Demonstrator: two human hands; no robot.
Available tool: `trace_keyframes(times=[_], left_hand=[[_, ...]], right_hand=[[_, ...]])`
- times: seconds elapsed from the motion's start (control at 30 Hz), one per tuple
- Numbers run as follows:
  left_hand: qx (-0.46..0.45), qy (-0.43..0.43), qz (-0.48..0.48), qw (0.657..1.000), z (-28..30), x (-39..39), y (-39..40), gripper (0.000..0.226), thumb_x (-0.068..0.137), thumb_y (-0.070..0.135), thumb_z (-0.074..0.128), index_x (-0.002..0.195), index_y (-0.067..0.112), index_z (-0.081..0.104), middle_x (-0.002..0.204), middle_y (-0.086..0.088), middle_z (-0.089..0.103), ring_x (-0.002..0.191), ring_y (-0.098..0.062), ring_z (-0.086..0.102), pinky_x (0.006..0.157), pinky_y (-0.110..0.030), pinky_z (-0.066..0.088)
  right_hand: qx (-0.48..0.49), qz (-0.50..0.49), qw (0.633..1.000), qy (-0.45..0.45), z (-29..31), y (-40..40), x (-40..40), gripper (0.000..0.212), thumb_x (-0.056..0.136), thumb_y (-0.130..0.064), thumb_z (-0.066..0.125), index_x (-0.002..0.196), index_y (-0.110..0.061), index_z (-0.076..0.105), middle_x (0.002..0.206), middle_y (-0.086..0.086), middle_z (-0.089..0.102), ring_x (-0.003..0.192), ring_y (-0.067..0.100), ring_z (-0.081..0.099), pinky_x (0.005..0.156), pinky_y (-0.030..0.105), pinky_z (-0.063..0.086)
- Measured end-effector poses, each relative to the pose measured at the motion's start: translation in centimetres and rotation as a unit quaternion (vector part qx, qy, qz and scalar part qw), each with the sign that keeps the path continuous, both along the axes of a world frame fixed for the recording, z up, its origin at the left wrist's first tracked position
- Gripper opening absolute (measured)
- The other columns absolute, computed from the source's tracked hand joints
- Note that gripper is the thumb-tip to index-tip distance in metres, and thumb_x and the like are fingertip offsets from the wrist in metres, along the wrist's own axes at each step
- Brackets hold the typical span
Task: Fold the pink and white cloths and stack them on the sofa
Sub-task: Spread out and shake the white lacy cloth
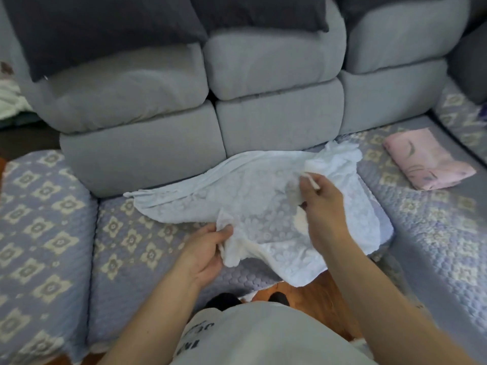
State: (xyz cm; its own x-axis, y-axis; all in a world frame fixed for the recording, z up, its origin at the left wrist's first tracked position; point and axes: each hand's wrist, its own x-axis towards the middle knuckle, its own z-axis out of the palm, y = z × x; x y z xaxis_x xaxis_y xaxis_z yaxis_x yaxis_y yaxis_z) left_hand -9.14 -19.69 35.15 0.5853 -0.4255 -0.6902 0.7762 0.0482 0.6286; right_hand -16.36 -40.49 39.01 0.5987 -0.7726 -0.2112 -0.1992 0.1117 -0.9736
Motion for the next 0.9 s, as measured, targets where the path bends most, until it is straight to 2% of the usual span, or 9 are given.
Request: trace_keyframes(times=[0.07,0.17,0.27,0.37,0.5,0.6,0.77,0.83,0.9], left_hand=[[0.029,-0.033,0.034,0.998,0.4,-0.2,-0.8,0.023,0.102,0.009,0.052,0.118,-0.001,0.065,0.116,-0.019,0.071,0.108,-0.030,0.069,0.098,-0.045,0.053],[0.089,-0.149,0.016,0.985,1.6,-0.1,-0.8,0.026,0.106,0.026,0.048,0.107,0.012,0.070,0.098,-0.004,0.077,0.087,-0.020,0.074,0.072,-0.033,0.058],[0.111,-0.240,-0.060,0.962,2.8,1.1,-0.1,0.030,0.105,0.029,0.047,0.094,0.013,0.069,0.069,0.002,0.069,0.059,-0.012,0.062,0.049,-0.025,0.046],[0.058,-0.180,-0.143,0.972,2.9,3.2,0.5,0.020,0.098,0.020,0.061,0.098,0.002,0.069,0.076,-0.006,0.066,0.065,-0.014,0.059,0.057,-0.025,0.049],[0.003,-0.101,-0.158,0.982,2.6,5.9,1.3,0.015,0.090,0.014,0.070,0.092,-0.001,0.072,0.093,-0.019,0.065,0.085,-0.028,0.062,0.079,-0.036,0.054],[0.013,-0.064,-0.144,0.987,3.2,7.0,1.9,0.021,0.097,0.022,0.064,0.089,0.004,0.074,0.094,-0.015,0.073,0.087,-0.027,0.068,0.085,-0.040,0.056],[0.018,-0.066,-0.131,0.989,4.4,7.9,2.4,0.038,0.102,0.031,0.054,0.108,-0.002,0.071,0.105,-0.017,0.076,0.103,-0.031,0.071,0.095,-0.042,0.053],[-0.005,-0.042,-0.125,0.991,5.1,8.1,2.5,0.040,0.104,0.030,0.049,0.110,-0.004,0.069,0.107,-0.020,0.074,0.101,-0.031,0.073,0.094,-0.043,0.053],[-0.017,-0.035,-0.141,0.989,5.7,7.9,2.7,0.042,0.105,0.032,0.047,0.111,-0.004,0.068,0.106,-0.020,0.075,0.099,-0.030,0.073,0.090,-0.041,0.054]], right_hand=[[-0.016,0.054,0.998,0.013,0.3,2.1,0.3,0.017,0.100,-0.015,0.059,0.096,-0.025,0.071,0.090,0.003,0.073,0.078,0.011,0.065,0.071,0.027,0.052],[-0.018,0.084,0.996,0.038,-0.4,4.9,0.7,0.013,0.097,-0.020,0.064,0.088,-0.021,0.073,0.075,-0.003,0.068,0.066,0.003,0.057,0.063,0.020,0.044],[0.007,0.070,0.993,0.091,-0.7,6.5,1.6,0.024,0.097,-0.032,0.063,0.085,-0.014,0.073,0.064,-0.005,0.057,0.057,0.005,0.048,0.059,0.023,0.039],[-0.010,0.024,0.995,0.101,-0.7,6.9,2.5,0.043,0.098,-0.037,0.059,0.089,0.004,0.064,0.063,0.002,0.042,0.059,0.010,0.037,0.059,0.029,0.032],[-0.001,-0.015,0.997,0.073,-0.6,8.5,3.9,0.055,0.098,-0.045,0.057,0.097,0.010,0.058,0.087,0.029,0.054,0.072,0.019,0.046,0.067,0.033,0.038],[0.017,-0.033,0.997,0.064,-1.1,10.7,4.1,0.055,0.098,-0.042,0.058,0.098,0.013,0.056,0.092,0.033,0.058,0.079,0.048,0.049,0.068,0.033,0.038],[0.011,-0.093,0.993,0.066,0.6,12.1,4.6,0.058,0.099,-0.040,0.058,0.080,0.014,0.051,0.066,0.016,0.040,0.060,0.027,0.035,0.058,0.033,0.034],[-0.017,-0.126,0.990,0.060,1.4,11.8,5.0,0.053,0.099,-0.039,0.060,0.085,0.012,0.059,0.080,0.025,0.063,0.073,0.042,0.054,0.070,0.051,0.049],[-0.047,-0.148,0.986,0.060,2.1,11.9,5.1,0.042,0.099,-0.037,0.060,0.088,0.003,0.069,0.095,0.019,0.069,0.092,0.033,0.063,0.085,0.048,0.053]])
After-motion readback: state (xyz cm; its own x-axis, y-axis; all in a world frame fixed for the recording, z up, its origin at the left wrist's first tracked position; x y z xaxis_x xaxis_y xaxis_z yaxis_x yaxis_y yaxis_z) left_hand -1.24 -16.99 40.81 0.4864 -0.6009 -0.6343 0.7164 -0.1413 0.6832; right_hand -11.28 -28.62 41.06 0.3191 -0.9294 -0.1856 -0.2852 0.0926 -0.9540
